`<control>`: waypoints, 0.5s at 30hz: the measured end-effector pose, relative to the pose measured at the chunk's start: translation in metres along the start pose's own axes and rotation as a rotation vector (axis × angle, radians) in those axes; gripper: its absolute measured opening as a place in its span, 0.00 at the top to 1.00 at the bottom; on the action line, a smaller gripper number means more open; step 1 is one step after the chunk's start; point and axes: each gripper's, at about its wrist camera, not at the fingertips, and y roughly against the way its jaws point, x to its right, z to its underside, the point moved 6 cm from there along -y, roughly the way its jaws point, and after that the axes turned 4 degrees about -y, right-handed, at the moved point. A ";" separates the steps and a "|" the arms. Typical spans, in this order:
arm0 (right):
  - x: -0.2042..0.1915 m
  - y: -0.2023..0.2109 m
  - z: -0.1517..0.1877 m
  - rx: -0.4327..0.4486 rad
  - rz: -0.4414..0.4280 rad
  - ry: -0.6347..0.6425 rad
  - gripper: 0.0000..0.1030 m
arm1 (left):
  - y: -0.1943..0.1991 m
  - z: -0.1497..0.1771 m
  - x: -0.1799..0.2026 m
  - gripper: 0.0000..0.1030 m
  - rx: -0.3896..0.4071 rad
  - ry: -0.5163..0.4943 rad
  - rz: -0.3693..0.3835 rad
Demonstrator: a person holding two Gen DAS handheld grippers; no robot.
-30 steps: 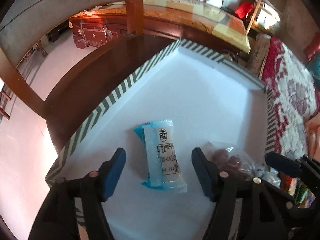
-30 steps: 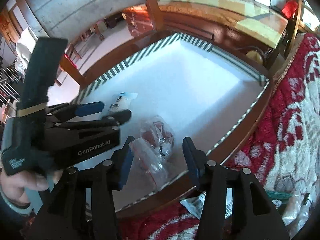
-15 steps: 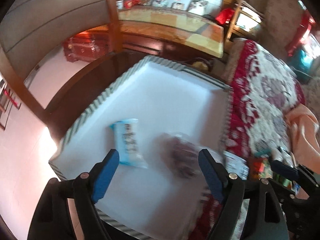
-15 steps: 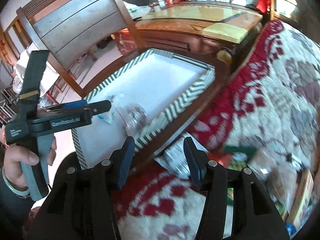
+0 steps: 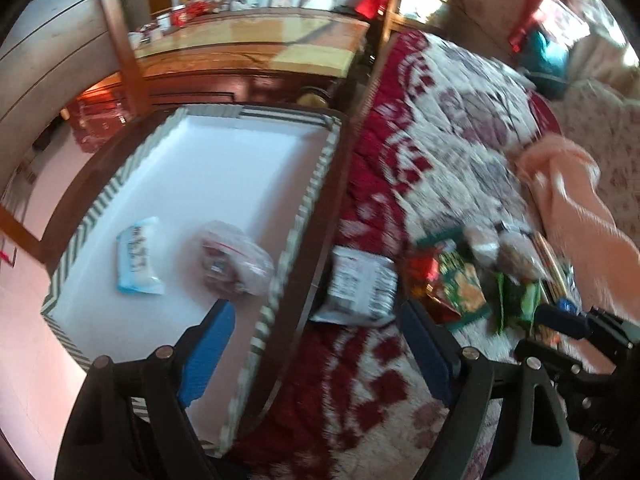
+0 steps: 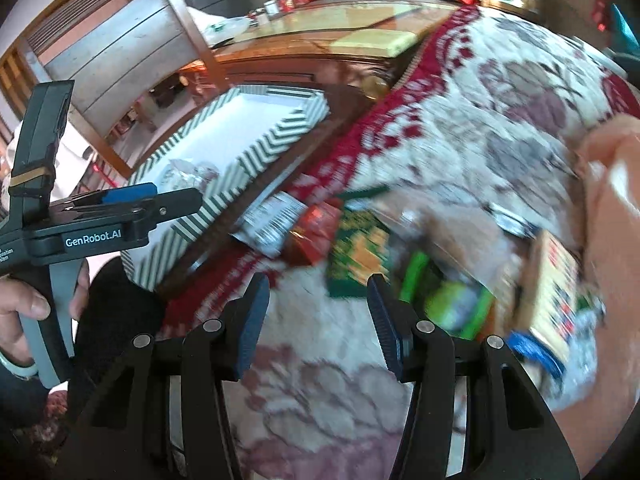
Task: Organize snacks
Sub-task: 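Move both grippers back over the snack pile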
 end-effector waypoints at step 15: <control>0.038 0.011 0.023 -0.004 0.019 -0.068 0.51 | -0.039 0.000 0.055 0.16 -0.074 -0.057 0.027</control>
